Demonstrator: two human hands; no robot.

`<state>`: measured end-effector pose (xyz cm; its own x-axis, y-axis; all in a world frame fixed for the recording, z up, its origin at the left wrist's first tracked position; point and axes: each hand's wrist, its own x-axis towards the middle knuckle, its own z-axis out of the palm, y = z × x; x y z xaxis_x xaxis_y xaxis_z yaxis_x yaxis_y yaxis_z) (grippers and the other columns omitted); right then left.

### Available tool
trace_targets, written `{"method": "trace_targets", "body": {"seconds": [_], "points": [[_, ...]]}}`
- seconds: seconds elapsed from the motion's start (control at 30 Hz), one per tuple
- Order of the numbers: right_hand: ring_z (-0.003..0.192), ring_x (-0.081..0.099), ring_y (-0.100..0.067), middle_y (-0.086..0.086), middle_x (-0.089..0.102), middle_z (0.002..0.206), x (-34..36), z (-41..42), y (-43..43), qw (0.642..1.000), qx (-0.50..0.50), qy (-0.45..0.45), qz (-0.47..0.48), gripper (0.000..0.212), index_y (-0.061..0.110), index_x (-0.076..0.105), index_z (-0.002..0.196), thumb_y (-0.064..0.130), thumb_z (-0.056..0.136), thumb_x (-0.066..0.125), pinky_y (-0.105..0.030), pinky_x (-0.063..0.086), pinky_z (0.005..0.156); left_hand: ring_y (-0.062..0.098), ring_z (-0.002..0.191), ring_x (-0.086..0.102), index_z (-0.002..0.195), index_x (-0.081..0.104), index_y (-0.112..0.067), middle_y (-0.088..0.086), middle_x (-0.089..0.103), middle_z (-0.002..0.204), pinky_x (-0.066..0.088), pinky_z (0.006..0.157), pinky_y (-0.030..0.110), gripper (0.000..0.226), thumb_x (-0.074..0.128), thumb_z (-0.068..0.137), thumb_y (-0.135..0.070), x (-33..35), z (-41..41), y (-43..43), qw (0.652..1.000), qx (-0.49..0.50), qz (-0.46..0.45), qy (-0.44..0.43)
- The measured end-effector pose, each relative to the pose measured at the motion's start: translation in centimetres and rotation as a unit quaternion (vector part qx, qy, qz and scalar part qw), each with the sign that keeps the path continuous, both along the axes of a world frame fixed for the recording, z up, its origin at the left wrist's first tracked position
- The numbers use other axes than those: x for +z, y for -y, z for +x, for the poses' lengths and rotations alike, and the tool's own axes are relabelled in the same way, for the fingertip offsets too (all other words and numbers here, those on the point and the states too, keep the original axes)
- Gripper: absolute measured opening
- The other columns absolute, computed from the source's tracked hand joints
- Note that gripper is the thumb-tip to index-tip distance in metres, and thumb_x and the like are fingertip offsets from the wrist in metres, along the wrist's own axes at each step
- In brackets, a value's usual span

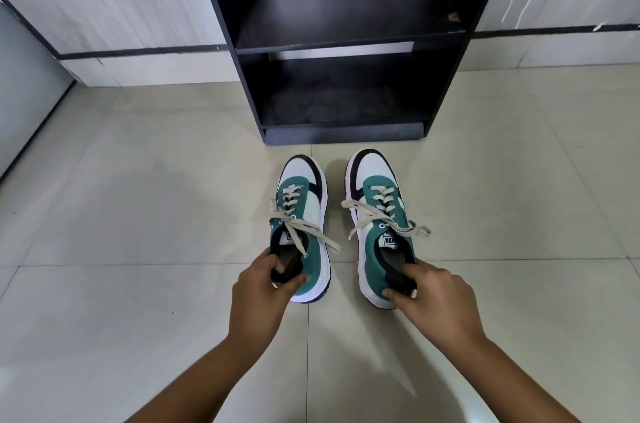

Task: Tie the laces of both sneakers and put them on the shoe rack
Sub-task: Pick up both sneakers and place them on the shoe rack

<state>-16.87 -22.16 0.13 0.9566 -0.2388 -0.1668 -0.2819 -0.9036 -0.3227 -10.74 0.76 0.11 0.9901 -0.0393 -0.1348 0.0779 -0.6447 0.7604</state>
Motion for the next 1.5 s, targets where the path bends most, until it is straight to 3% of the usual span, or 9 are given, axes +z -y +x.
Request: {"method": "trace_targets", "body": {"seconds": [0.17,0.27,0.43,0.57,0.7,0.87,1.07,1.2,1.5], "points": [[0.059,0.063,-0.028,0.004,0.069,0.078,4.9,2.0,0.5,0.996,-0.004,0.09,-0.005,0.023,0.021,0.06,0.072,0.043,0.071,0.068,-0.03,0.041,0.047,0.009,0.064,0.05,0.058,0.035,-0.022,-0.007,0.055,0.073,0.034,0.052,0.015,0.044,0.078,0.069,-0.014,5.3,2.6,0.3,0.997,-0.018,-0.013,0.077],[0.044,0.057,-0.024,0.005,0.07,0.075,11.0,3.2,0.3,0.988,-0.007,0.149,-0.023,0.021,0.02,0.06,0.067,0.04,0.067,0.065,-0.028,0.039,0.037,0.003,0.062,0.053,0.06,0.031,-0.027,-0.014,0.054,0.082,0.035,0.052,0.014,0.051,0.078,0.07,-0.012,11.4,3.7,0.4,0.992,-0.037,-0.008,0.121],[0.04,0.052,-0.023,0.002,0.069,0.077,25.0,6.5,0.0,0.979,0.001,0.197,-0.056,0.021,0.018,0.056,0.066,0.035,0.065,0.069,-0.023,0.035,0.036,0.012,0.059,0.054,0.066,0.031,-0.022,-0.014,0.059,0.112,0.047,0.056,0.033,0.043,0.073,0.071,-0.026,24.2,6.4,0.3,0.979,-0.057,0.013,0.194],[0.045,0.057,-0.028,-0.002,0.067,0.077,34.8,12.0,0.3,0.973,0.01,0.221,-0.072,0.025,0.017,0.06,0.075,0.03,0.065,0.078,-0.025,0.036,0.039,-0.003,0.061,0.052,0.067,0.032,-0.02,-0.009,0.056,0.097,0.042,0.052,0.03,0.045,0.075,0.075,-0.018,33.9,11.3,1.2,0.968,-0.075,0.009,0.24],[0.062,0.062,-0.037,-0.006,0.064,0.079,41.4,19.0,0.5,0.975,-0.005,0.218,-0.036,0.028,0.016,0.055,0.082,0.029,0.069,0.076,-0.031,0.037,0.048,0.015,0.056,0.044,0.066,0.038,-0.013,-0.01,0.047,0.083,0.037,0.05,0.028,0.037,0.072,0.077,-0.02,40.3,18.2,2.3,0.971,-0.063,0.04,0.227],[0.091,0.063,-0.037,-0.007,0.064,0.104,43.5,26.7,0.2,0.992,-0.01,0.126,-0.001,0.029,0.017,0.054,0.103,0.034,0.081,0.064,-0.037,0.046,0.068,0.027,0.063,0.05,0.069,0.041,-0.013,0.0,0.051,0.081,0.034,0.056,0.029,0.032,0.071,0.077,-0.022,42.1,24.9,4.2,0.986,-0.05,0.07,0.144],[0.091,0.062,-0.038,-0.01,0.063,0.101,43.7,31.6,-0.1,0.996,-0.006,0.084,0.015,0.026,0.013,0.053,0.102,0.03,0.084,0.062,-0.034,0.042,0.066,0.027,0.07,0.05,0.075,0.041,-0.015,0.001,0.051,0.091,0.035,0.061,0.03,0.027,0.067,0.08,-0.022,42.5,28.5,6.0,0.991,-0.033,0.103,0.083],[0.092,0.062,-0.037,-0.011,0.065,0.1,43.4,33.0,-0.9,0.998,0.0,0.058,0.016,0.028,0.014,0.054,0.106,0.029,0.084,0.061,-0.035,0.045,0.068,0.032,0.077,0.055,0.076,0.043,-0.016,0.007,0.057,0.098,0.044,0.064,0.035,0.025,0.066,0.08,-0.024,42.2,29.8,6.4,0.99,-0.042,0.13,0.042],[0.091,0.063,-0.036,-0.011,0.062,0.102,41.5,32.8,-1.4,0.999,-0.012,0.029,0.003,0.027,0.016,0.052,0.107,0.029,0.085,0.06,-0.035,0.046,0.066,0.032,0.079,0.056,0.078,0.046,-0.013,0.009,0.055,0.097,0.038,0.065,0.03,0.022,0.066,0.081,-0.02,40.7,30.1,5.8,0.994,-0.037,0.098,0.012]]}}
